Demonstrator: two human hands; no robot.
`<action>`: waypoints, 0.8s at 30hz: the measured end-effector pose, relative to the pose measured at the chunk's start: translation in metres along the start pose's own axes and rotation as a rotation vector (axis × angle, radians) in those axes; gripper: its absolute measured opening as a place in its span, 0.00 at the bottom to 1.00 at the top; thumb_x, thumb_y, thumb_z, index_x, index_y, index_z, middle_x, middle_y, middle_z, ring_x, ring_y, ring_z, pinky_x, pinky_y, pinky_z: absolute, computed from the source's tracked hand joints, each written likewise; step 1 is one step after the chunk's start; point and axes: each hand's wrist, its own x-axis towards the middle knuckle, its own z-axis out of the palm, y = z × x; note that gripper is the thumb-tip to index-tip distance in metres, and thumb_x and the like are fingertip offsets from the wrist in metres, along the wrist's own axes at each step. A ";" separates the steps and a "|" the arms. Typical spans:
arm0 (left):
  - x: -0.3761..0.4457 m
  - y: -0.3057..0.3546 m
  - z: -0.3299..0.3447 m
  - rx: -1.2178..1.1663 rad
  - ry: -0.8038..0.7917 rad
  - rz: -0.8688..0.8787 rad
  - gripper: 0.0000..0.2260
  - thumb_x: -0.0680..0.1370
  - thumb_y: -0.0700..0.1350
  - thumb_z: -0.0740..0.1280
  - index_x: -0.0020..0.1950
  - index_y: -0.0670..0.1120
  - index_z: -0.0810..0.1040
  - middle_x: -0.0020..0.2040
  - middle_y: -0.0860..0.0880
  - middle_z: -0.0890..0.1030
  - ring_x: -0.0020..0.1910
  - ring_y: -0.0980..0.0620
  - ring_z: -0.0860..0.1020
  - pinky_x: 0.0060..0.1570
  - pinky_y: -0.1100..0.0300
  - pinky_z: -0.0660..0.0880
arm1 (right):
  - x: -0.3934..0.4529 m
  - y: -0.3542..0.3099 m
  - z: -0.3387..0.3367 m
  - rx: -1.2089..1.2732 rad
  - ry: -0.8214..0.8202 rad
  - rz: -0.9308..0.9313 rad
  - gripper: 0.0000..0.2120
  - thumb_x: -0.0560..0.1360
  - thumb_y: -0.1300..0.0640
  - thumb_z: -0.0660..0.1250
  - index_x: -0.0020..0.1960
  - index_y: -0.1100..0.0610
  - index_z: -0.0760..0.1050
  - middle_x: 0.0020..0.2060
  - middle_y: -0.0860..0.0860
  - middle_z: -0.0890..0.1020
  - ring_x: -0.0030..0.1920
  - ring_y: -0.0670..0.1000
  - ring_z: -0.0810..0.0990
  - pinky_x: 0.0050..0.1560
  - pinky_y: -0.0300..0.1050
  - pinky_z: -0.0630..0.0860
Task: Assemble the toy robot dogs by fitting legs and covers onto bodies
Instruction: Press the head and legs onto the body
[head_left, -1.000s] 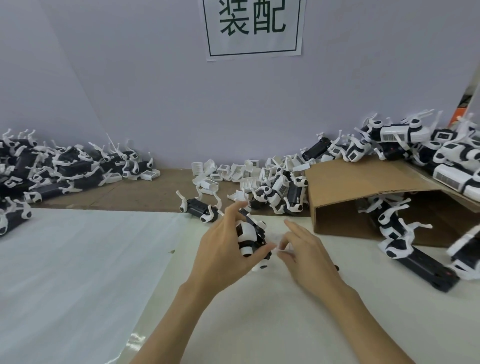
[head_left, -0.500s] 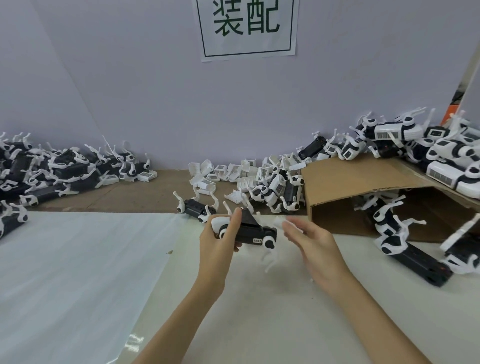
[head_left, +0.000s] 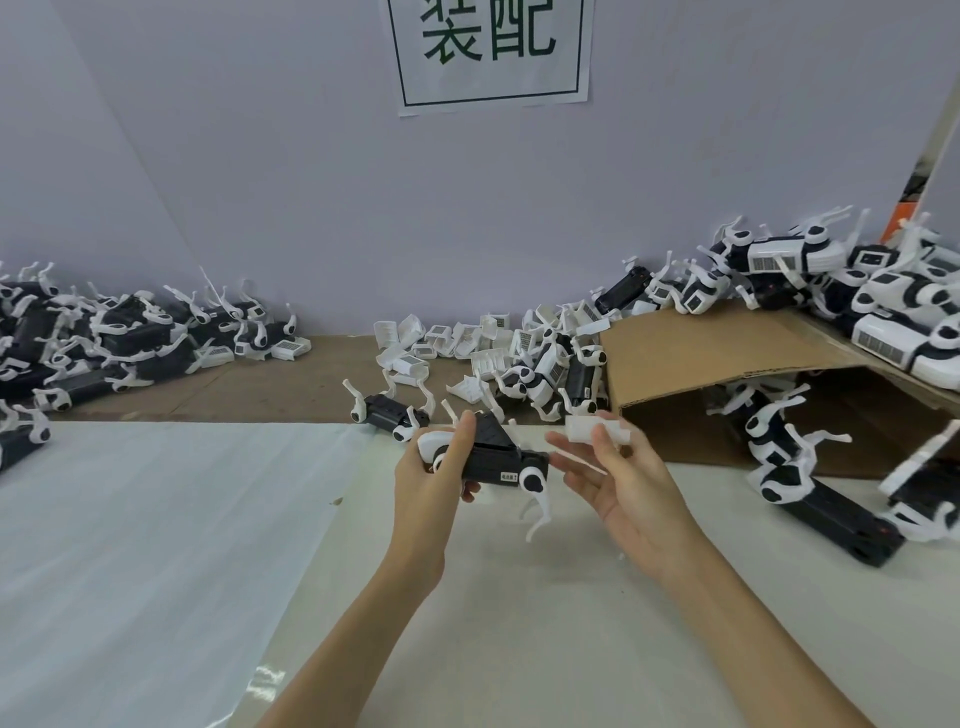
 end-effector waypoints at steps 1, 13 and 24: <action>0.000 0.000 0.000 0.002 -0.001 0.002 0.19 0.81 0.58 0.72 0.42 0.44 0.78 0.37 0.46 0.79 0.30 0.51 0.74 0.31 0.66 0.72 | -0.001 -0.001 0.000 -0.020 0.016 -0.026 0.14 0.86 0.57 0.60 0.70 0.50 0.68 0.55 0.61 0.87 0.52 0.59 0.88 0.43 0.42 0.84; 0.001 -0.005 0.000 0.047 -0.026 0.006 0.19 0.80 0.61 0.72 0.43 0.46 0.78 0.38 0.48 0.82 0.31 0.53 0.76 0.32 0.67 0.73 | -0.006 0.003 0.004 -0.464 0.028 -0.181 0.11 0.80 0.49 0.68 0.44 0.53 0.84 0.49 0.49 0.87 0.51 0.50 0.87 0.47 0.41 0.81; -0.001 -0.005 0.000 0.111 -0.065 0.006 0.27 0.78 0.69 0.67 0.50 0.43 0.78 0.37 0.49 0.82 0.33 0.52 0.76 0.34 0.63 0.75 | -0.013 0.006 0.010 -0.617 -0.127 -0.370 0.23 0.83 0.64 0.66 0.71 0.41 0.71 0.58 0.51 0.84 0.56 0.49 0.85 0.58 0.43 0.81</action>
